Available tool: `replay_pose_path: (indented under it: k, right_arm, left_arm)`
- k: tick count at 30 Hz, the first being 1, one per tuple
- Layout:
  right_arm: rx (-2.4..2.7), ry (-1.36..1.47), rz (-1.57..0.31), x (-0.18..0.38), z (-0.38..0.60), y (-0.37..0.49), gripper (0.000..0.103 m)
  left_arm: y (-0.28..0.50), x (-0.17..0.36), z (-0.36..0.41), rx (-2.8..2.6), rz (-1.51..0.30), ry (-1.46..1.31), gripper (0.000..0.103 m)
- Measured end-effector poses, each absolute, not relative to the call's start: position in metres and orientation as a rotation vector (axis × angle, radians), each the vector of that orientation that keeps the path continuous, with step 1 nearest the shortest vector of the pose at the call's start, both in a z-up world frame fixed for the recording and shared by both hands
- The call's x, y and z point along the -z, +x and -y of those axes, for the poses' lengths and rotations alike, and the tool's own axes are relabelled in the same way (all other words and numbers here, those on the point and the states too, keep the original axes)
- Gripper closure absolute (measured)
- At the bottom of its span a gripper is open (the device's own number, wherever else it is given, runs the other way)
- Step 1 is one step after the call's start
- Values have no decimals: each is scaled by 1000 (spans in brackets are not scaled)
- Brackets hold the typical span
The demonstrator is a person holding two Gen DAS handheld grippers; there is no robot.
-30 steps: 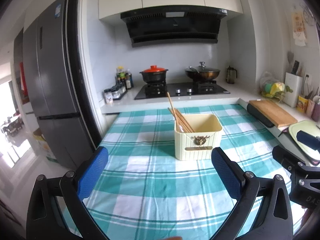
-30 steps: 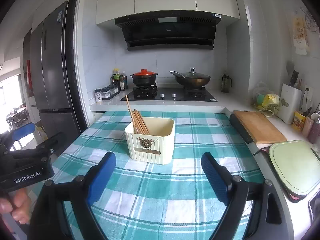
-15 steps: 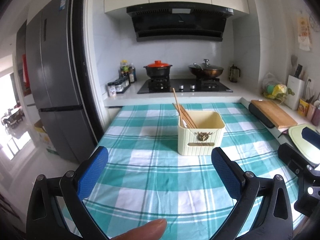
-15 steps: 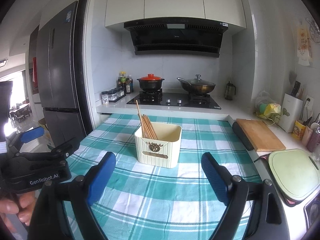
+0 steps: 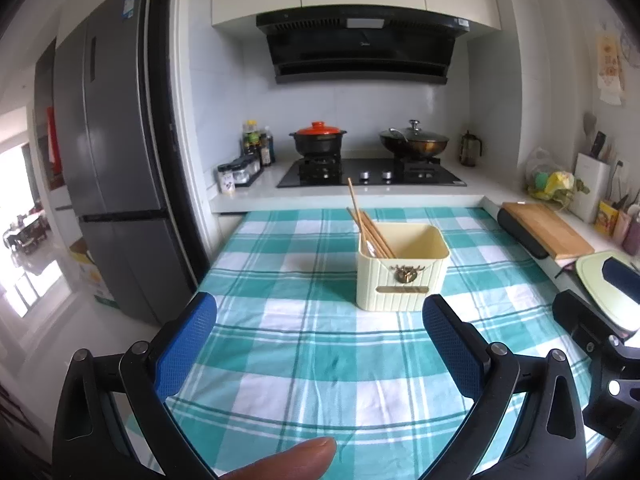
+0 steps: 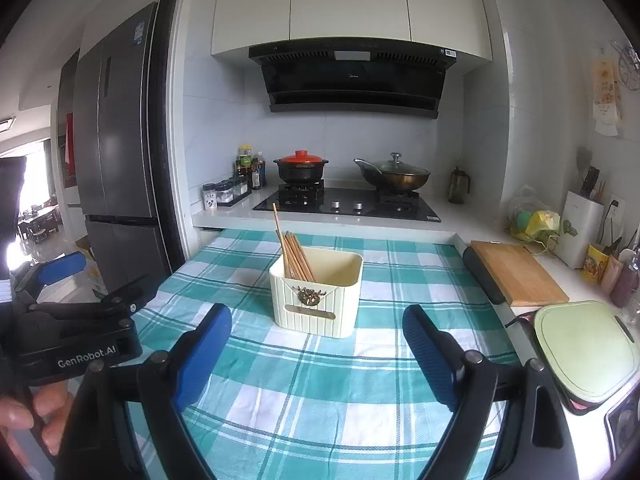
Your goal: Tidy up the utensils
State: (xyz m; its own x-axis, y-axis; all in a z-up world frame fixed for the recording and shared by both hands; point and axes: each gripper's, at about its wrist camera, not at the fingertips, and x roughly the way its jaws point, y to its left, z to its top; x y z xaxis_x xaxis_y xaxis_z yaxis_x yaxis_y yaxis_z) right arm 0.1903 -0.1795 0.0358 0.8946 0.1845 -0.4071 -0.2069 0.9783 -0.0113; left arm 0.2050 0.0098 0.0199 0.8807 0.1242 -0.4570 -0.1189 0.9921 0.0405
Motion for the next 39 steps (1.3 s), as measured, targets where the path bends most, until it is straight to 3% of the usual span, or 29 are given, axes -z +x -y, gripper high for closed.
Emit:
replay_pose_path:
  k: [39]
  right_arm:
    - [-217, -65, -409, -37, 173, 185, 14]
  left_arm:
    - [197, -28, -12, -117, -467, 8, 1]
